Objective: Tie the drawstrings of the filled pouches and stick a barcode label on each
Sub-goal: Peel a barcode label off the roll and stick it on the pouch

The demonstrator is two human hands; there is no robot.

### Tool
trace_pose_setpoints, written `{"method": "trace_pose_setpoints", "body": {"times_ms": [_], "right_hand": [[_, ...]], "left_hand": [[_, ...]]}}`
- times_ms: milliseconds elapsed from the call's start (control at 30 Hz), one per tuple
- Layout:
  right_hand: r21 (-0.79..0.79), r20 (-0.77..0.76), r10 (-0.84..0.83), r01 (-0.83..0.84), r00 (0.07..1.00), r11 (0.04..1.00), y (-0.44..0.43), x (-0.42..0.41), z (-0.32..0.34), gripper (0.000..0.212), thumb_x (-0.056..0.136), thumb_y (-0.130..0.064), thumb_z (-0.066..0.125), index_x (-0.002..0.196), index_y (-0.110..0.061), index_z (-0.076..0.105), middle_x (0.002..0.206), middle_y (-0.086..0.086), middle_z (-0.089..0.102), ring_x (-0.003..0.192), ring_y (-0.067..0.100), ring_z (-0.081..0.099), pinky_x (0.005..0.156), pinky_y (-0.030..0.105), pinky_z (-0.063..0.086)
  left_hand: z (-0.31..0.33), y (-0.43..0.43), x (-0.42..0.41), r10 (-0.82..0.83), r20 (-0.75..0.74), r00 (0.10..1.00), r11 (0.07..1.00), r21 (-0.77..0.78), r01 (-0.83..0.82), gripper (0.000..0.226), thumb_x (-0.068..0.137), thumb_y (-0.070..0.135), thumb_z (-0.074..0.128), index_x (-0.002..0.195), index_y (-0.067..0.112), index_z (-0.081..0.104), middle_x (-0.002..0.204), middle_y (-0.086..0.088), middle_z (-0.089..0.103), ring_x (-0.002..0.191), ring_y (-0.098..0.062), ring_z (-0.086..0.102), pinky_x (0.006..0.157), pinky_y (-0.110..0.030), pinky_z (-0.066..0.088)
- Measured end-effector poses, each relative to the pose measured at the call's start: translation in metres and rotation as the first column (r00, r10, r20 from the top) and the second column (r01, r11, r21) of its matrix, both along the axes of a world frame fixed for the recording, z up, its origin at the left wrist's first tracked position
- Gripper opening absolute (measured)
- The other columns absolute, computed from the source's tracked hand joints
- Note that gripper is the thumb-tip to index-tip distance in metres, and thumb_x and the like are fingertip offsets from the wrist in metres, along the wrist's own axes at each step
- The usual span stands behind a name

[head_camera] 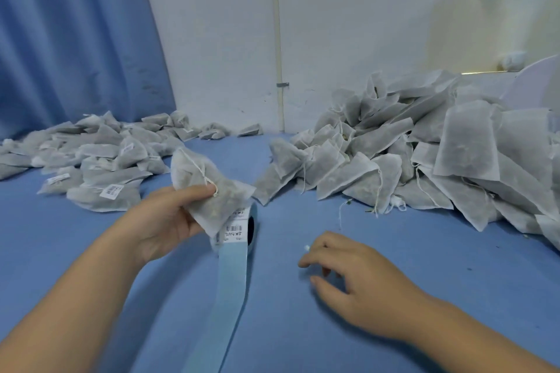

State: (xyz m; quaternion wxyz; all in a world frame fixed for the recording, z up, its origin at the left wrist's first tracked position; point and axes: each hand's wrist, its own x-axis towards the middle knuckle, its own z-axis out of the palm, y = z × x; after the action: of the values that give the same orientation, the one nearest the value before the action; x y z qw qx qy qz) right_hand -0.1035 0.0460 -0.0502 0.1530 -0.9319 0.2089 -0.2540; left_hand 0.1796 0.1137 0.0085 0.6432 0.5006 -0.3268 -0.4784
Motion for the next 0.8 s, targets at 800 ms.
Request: {"method": "trace_pose_setpoints", "body": {"times_ms": [800], "right_hand": [[-0.139,0.120,-0.141,0.157,0.983,0.978,0.015,0.107,0.005,0.036,0.082,-0.027,0.070,0.117,-0.017,0.065,0.119,-0.003,0.052,0.107,0.019,0.053,0.092,0.036,0.046]], "left_hand": [[-0.036,0.033,0.020,-0.294,-0.170,0.941,0.916,-0.332,0.226,0.026,0.082,0.025,0.059,0.098,0.018,0.079,0.105,-0.005,0.075,0.104,-0.026,0.070,0.092,-0.053,0.054]]}}
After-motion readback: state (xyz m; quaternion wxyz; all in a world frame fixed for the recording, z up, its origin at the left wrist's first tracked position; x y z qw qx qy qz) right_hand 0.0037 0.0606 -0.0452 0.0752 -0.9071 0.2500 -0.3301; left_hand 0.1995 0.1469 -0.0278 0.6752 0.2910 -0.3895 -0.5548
